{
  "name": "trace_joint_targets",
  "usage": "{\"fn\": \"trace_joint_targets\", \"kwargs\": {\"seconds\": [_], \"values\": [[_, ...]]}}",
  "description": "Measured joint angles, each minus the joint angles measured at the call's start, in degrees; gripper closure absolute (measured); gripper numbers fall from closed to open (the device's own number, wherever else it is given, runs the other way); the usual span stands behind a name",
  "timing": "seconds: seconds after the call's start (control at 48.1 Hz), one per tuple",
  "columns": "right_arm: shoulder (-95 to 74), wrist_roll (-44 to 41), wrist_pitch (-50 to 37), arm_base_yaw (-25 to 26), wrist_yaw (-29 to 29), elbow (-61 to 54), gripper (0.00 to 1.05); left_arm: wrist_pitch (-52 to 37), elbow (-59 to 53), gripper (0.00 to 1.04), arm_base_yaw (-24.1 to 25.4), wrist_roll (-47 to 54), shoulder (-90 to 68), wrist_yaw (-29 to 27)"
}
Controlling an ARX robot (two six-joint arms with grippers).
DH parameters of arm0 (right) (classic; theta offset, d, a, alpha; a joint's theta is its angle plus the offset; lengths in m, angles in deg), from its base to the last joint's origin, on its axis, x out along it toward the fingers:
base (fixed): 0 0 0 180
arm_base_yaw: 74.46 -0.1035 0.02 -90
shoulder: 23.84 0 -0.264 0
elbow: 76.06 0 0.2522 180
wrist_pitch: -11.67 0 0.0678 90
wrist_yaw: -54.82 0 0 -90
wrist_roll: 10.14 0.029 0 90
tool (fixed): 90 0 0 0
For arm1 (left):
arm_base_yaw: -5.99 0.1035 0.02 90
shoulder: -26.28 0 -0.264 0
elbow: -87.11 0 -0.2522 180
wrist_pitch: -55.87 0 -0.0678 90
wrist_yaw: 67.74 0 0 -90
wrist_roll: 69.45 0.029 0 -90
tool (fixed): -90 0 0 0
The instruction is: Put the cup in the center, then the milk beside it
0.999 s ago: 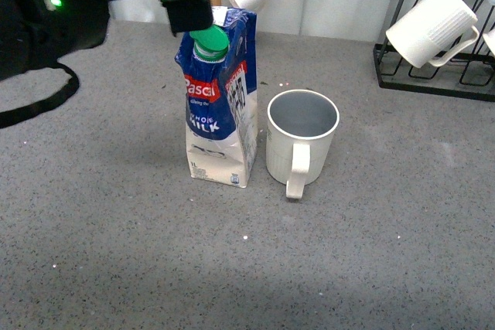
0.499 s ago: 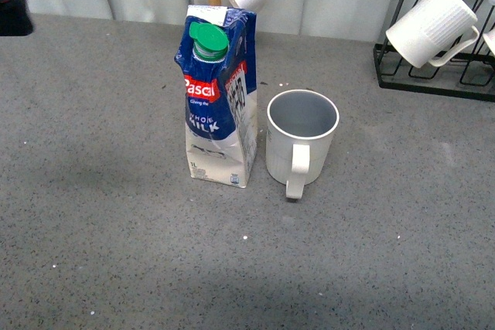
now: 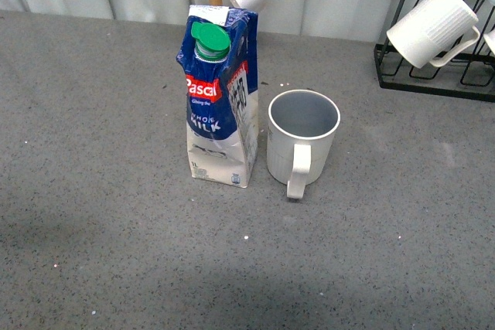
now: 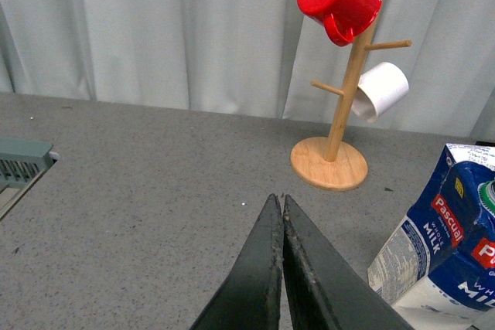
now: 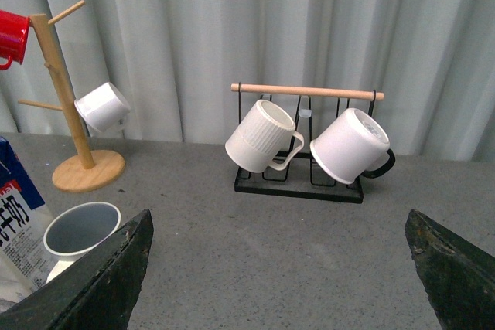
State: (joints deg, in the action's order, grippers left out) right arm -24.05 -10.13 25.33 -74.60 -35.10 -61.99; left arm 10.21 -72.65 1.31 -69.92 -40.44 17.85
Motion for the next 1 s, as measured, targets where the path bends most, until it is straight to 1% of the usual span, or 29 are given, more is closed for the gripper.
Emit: {"fn": "trace_joint_targets", "kwargs": {"seconds": [0.062, 0.104, 0.187, 0.458, 0.999], "values": [[0.00, 0.00, 0.00, 0.00, 0.00, 0.00, 0.09, 1.53, -0.92, 1.01, 1.14, 0.00, 2.36, 1.53], [0.00, 0.00, 0.00, 0.00, 0.02, 0.00, 0.09, 2.84, -1.60, 1.01, 2.73, 0.07, 4.28, 3.63], [0.00, 0.00, 0.00, 0.00, 0.00, 0.00, 0.09, 6.19, -2.89, 1.01, 4.46, 0.07, 9.07, 3.98], [0.00, 0.00, 0.00, 0.00, 0.00, 0.00, 0.09, 18.47, -5.31, 1.01, 4.55, 0.07, 24.20, 4.39], [0.00, 0.00, 0.00, 0.00, 0.00, 0.00, 0.09, 34.23, -5.38, 1.01, 4.55, 0.07, 41.55, 4.39]]}}
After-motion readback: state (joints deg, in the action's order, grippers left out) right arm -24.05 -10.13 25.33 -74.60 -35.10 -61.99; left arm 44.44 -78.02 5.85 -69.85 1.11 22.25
